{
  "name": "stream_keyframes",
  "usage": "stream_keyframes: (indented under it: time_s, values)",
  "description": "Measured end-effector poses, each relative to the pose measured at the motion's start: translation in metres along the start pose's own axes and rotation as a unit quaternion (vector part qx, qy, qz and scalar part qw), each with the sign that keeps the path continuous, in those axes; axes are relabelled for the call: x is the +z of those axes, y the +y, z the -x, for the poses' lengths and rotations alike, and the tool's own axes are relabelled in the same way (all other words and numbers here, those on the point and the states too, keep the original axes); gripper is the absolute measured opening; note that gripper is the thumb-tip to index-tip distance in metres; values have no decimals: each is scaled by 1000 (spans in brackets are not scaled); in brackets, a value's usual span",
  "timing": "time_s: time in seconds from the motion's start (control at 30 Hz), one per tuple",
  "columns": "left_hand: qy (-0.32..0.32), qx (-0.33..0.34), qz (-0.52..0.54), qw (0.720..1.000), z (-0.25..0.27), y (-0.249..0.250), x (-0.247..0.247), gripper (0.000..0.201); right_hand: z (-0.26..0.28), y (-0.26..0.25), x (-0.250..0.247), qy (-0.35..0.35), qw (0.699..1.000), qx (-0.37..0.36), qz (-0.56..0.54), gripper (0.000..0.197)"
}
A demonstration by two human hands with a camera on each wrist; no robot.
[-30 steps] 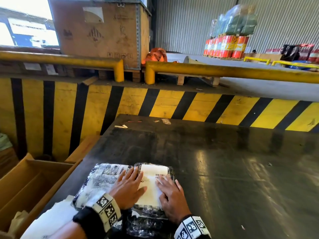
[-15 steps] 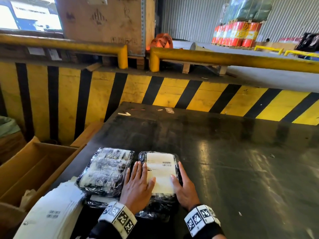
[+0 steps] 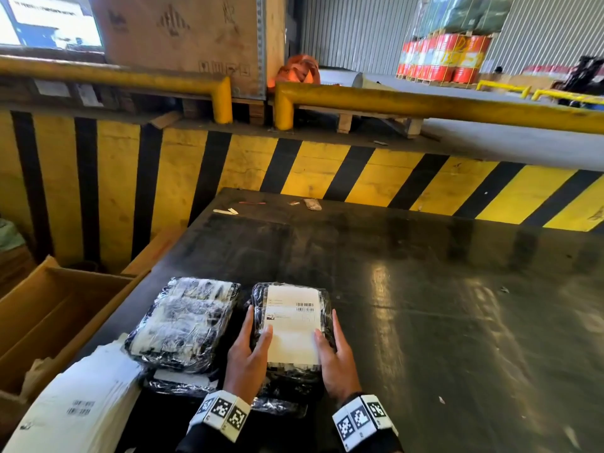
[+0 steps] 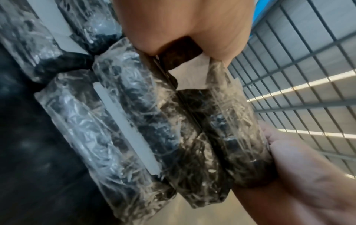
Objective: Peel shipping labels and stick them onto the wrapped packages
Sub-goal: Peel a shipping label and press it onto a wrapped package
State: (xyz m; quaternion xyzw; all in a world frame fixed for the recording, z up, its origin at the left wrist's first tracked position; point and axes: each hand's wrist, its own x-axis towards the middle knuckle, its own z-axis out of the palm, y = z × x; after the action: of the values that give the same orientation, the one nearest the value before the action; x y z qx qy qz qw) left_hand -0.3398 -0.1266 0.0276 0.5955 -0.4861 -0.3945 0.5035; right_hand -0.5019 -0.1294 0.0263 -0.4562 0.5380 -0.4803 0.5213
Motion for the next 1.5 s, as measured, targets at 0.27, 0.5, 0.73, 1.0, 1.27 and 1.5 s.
stream_keyframes:
  time_s: [0.27, 0.5, 0.73, 1.0, 1.27, 1.5]
  values:
    - [-25, 7, 18, 1000, 4, 15, -2, 65, 14, -4, 0, 29, 999, -22, -14, 63]
    - [-67, 65, 50, 994, 58, 42, -13, 67, 77, -33, -12, 44, 997, -54, -29, 63]
    - [-137, 60, 63, 987, 153, 37, -8, 69, 182, -14, -36, 130, 991, -33, 21, 64]
    - [-235, 4, 42, 971, 245, 4, 45, 60, 279, 38, -104, 221, 971, 60, 70, 59]
    - [-264, -49, -41, 963, 295, -29, 110, 73, 309, 80, -176, 212, 964, 139, 83, 62]
    - [-206, -36, -146, 967, 317, -49, 136, 74, 303, 88, -207, 129, 977, 124, 116, 59]
